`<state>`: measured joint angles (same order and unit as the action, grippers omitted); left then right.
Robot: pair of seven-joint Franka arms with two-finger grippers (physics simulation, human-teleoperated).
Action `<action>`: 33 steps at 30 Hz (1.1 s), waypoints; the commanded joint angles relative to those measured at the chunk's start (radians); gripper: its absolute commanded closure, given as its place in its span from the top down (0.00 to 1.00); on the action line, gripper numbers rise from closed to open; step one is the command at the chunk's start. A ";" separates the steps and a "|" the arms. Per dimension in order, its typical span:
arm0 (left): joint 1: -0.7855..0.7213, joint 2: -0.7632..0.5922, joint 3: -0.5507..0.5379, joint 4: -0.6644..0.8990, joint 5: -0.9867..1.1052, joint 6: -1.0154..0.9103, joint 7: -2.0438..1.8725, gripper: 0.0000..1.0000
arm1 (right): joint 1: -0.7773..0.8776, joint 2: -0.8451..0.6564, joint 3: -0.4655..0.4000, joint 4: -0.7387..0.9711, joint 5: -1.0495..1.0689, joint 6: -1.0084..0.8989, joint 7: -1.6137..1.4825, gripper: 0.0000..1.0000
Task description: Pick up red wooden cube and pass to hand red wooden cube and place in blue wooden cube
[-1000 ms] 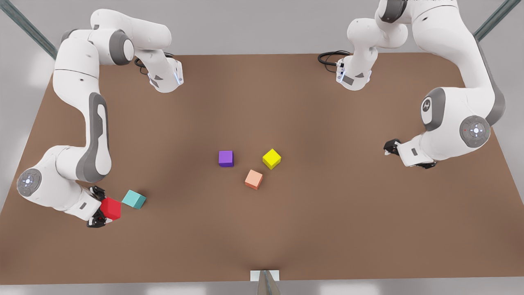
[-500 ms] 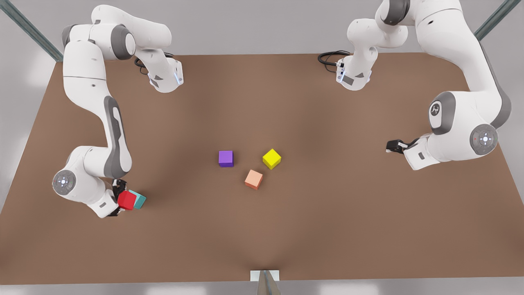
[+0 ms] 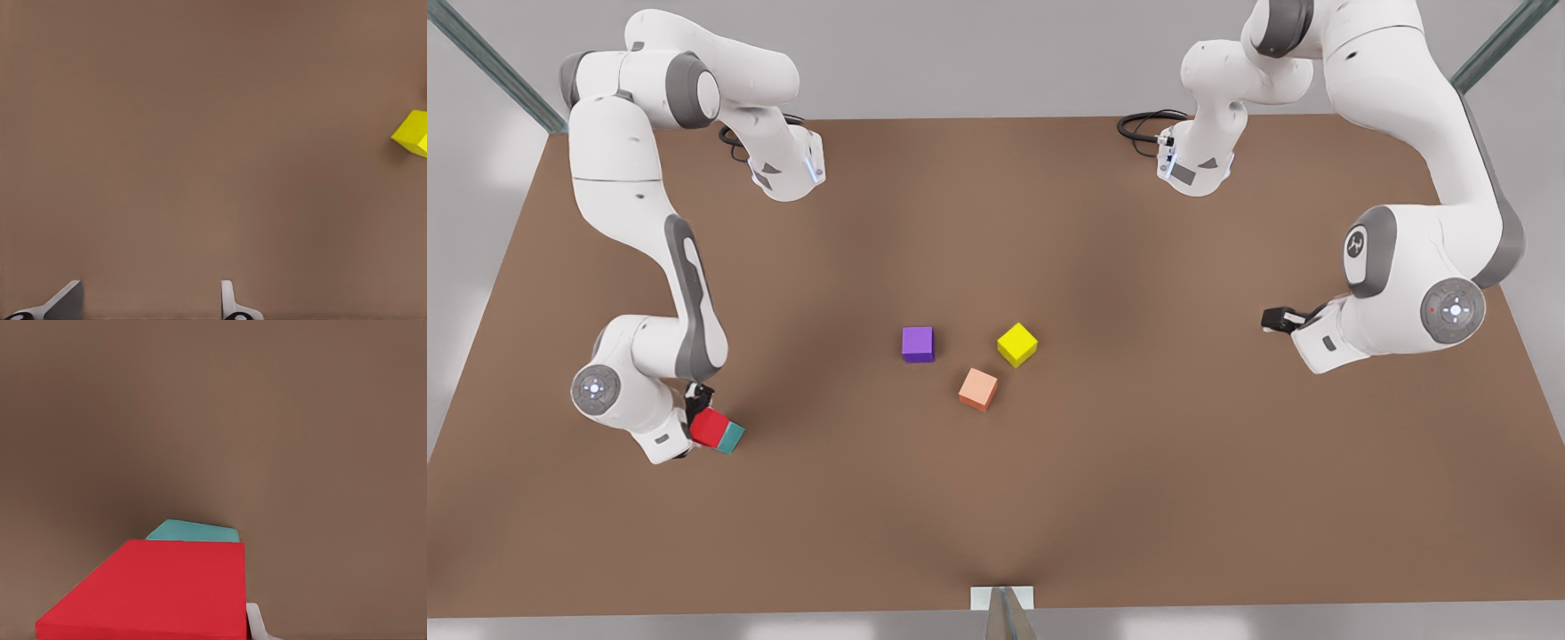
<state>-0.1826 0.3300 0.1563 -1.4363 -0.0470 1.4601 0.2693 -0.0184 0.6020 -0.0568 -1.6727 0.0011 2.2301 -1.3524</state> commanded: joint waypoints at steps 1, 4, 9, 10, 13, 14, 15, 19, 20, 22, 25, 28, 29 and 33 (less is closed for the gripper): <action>0.000 0.000 0.002 0.001 0.003 -0.003 -0.030 1.00 | 0.000 -0.001 0.000 -0.010 -0.004 0.054 0.142 0.57; 0.000 0.000 0.000 0.001 0.003 -0.001 -0.030 1.00 | -0.002 0.004 0.000 -0.021 0.007 0.060 0.145 1.00; 0.000 0.003 0.000 0.001 0.001 -0.003 -0.032 1.00 | -0.003 0.007 0.002 -0.027 0.010 0.068 0.145 1.00; 0.000 0.003 0.000 0.001 0.001 -0.004 -0.032 1.00 | -0.002 0.005 0.002 -0.025 0.010 0.068 0.145 1.00; 0.000 0.003 0.000 0.002 0.003 -0.003 -0.032 1.00 | 0.001 -0.002 0.002 -0.025 0.010 0.060 0.147 1.00; 0.000 0.003 0.000 0.002 0.003 -0.003 -0.032 1.00 | 0.001 -0.005 0.002 -0.025 0.010 0.054 0.145 1.00; 0.000 0.003 0.000 0.002 0.003 0.000 -0.032 1.00 | 0.000 -0.007 0.002 -0.025 0.010 0.052 0.144 1.00; 0.000 0.004 0.000 0.002 0.003 -0.001 -0.032 1.00 | 0.001 -0.021 0.002 -0.025 0.010 0.040 0.150 1.00; 0.000 0.004 0.000 0.002 0.003 -0.001 -0.032 1.00 | 0.003 -0.031 0.002 -0.024 0.010 0.033 0.148 1.00; 0.000 0.004 0.000 0.002 0.003 0.000 -0.032 1.00 | 0.006 -0.062 0.002 -0.024 0.010 -0.012 0.148 1.00; 0.000 0.004 0.000 0.004 0.003 -0.001 -0.032 1.00 | 0.009 -0.102 0.008 -0.007 0.008 -0.095 0.153 1.00; 0.000 0.003 0.000 0.005 0.006 -0.001 -0.033 1.00 | 0.009 -0.148 0.009 0.065 0.025 -0.273 0.242 1.00; -0.003 0.001 0.000 0.007 0.007 -0.001 -0.033 1.00 | 0.012 -0.149 0.009 0.105 0.049 -0.371 0.367 1.00; -0.001 0.001 0.000 0.007 0.006 -0.003 -0.032 1.00 | 0.015 -0.084 0.006 0.289 0.108 -0.543 1.105 1.00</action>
<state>-0.1848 0.3330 0.1563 -1.4301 -0.0419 1.4587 0.2427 -0.0028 0.5051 -0.0505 -1.4147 0.0723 1.9100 -1.0502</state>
